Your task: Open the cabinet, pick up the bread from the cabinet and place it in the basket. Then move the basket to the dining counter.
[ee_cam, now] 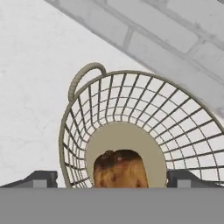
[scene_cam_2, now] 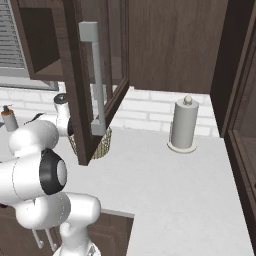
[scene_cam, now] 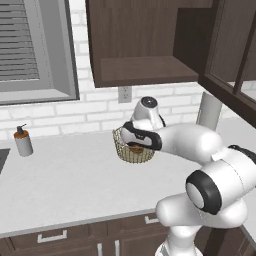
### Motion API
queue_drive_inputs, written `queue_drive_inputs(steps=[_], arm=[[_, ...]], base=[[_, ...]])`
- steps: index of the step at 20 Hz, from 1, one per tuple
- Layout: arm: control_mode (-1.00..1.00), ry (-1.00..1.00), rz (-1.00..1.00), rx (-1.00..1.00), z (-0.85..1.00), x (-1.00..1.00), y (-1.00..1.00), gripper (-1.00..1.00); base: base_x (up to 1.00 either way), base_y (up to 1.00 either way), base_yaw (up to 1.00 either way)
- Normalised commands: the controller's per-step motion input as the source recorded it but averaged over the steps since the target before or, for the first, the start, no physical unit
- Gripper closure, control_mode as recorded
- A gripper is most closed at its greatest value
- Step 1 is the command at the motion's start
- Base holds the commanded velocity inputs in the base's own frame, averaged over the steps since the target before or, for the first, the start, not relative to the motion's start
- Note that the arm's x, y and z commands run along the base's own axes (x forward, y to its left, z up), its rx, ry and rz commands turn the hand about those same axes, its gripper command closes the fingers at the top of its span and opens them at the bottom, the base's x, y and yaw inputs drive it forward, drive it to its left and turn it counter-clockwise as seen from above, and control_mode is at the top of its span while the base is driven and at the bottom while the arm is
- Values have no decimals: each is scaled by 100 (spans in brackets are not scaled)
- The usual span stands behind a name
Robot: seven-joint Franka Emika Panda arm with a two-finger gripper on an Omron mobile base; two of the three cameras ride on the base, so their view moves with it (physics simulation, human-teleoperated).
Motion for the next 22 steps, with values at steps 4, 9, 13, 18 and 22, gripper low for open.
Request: queue_drive_inputs(steps=[4,9,13,18,22], arm=[[-100,0,1,0,13,29,14,-100],[-100,3,0,-1,14,-29,20,-100],[-100,17,1,-8,-1,-39,36,-100],[-100,12,2,-7,-25,7,2,-100],[-100,13,3,-12,-61,24,-1,-100]], base=[[0,0,0],[0,0,0],[0,0,0],[0,0,0],[0,0,0]])
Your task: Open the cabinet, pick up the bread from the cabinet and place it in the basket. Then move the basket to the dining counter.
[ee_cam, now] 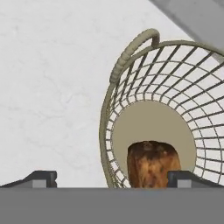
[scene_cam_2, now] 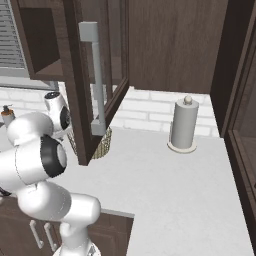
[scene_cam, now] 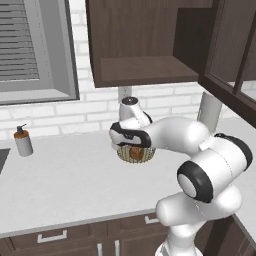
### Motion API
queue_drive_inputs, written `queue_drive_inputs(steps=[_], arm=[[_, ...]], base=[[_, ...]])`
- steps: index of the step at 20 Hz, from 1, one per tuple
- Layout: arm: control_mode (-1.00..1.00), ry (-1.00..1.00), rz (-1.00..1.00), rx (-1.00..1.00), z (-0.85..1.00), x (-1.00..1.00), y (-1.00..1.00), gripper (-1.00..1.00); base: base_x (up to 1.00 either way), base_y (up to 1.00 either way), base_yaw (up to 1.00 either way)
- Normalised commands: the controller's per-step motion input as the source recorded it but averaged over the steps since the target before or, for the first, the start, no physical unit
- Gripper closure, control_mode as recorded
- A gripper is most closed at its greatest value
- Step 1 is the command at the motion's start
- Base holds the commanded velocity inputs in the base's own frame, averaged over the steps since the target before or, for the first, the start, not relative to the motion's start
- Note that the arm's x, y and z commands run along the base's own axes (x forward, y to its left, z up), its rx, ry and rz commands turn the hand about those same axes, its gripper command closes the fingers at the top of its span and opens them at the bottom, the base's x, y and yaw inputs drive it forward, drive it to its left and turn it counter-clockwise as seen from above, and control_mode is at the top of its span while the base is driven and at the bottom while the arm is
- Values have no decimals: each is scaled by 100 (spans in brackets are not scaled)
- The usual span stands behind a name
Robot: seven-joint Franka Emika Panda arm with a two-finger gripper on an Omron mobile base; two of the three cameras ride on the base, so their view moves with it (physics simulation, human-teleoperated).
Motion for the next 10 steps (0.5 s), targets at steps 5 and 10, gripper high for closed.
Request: queue_drive_inputs(steps=[5,10], arm=[[-100,2,8,-11,-51,11,-7,-100],[-100,0,9,-6,-38,0,-22,100]], base=[[0,0,0],[0,0,0]])
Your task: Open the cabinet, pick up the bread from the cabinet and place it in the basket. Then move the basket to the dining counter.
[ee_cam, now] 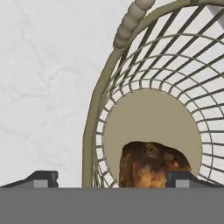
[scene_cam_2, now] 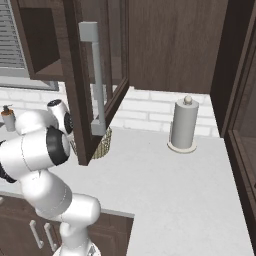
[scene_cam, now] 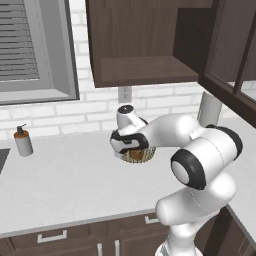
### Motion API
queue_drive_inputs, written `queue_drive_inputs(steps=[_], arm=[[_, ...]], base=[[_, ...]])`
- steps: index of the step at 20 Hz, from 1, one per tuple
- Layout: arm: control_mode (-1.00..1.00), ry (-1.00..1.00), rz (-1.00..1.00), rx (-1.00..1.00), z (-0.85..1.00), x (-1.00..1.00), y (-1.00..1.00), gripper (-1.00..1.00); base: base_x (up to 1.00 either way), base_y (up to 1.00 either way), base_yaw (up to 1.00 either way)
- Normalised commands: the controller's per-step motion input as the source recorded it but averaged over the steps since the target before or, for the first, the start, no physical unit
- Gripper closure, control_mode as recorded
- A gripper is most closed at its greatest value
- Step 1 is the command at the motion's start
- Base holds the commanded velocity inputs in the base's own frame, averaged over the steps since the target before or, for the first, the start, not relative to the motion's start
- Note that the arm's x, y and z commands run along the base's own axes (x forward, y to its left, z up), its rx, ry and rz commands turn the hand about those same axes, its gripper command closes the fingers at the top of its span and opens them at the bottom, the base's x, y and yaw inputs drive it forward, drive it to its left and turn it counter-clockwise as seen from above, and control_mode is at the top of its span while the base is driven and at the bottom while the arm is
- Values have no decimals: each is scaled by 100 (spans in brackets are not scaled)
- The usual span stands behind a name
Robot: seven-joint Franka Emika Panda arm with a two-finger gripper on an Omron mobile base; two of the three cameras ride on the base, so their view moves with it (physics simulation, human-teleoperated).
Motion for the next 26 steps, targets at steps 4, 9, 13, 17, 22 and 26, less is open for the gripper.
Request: queue_drive_inputs(steps=[4,9,13,17,22,26], arm=[[-100,0,8,-5,-48,0,-25,100],[-100,-4,8,-4,-21,0,-14,100],[-100,-13,9,-4,0,-18,-1,100],[-100,-15,9,-3,28,-54,0,100],[-100,-9,9,-7,93,-85,0,100],[-100,-1,0,-9,100,-88,0,100]], base=[[0,0,0],[0,0,0],[0,0,0],[0,0,0],[0,0,0],[0,0,0]])
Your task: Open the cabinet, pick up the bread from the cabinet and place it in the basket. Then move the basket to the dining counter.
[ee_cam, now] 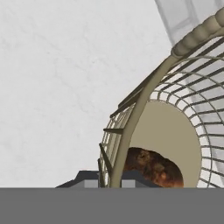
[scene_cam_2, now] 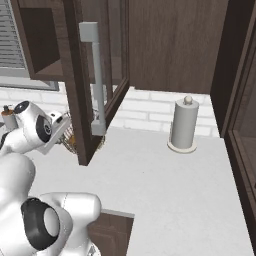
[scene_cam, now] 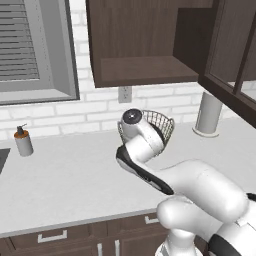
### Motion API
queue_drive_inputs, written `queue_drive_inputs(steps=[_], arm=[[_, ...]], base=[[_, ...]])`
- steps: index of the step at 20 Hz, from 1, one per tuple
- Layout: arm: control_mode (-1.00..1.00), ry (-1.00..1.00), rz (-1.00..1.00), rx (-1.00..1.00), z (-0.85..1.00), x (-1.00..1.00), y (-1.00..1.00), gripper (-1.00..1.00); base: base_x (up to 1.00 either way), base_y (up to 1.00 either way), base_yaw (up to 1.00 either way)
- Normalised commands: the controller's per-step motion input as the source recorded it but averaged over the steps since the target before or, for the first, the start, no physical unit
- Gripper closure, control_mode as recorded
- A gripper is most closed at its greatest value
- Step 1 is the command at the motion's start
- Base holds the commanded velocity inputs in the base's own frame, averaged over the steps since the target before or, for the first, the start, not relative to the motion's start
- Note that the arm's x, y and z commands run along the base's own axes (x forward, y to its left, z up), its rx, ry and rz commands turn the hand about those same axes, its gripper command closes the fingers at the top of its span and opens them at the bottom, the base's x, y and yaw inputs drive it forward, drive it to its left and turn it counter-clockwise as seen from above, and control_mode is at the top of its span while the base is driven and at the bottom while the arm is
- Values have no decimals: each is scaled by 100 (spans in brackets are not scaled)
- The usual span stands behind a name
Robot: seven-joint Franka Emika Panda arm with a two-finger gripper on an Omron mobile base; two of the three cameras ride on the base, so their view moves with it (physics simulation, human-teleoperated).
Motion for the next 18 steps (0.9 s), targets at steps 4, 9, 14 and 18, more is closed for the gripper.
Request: queue_drive_inputs(steps=[4,9,14,18], arm=[[-100,0,0,-5,100,-96,0,100],[-100,1,0,-3,100,-83,0,100],[-100,0,0,-1,99,-40,0,100],[-100,11,0,0,75,-22,0,100]], base=[[0,0,0],[0,0,0],[0,0,0],[0,0,0]])
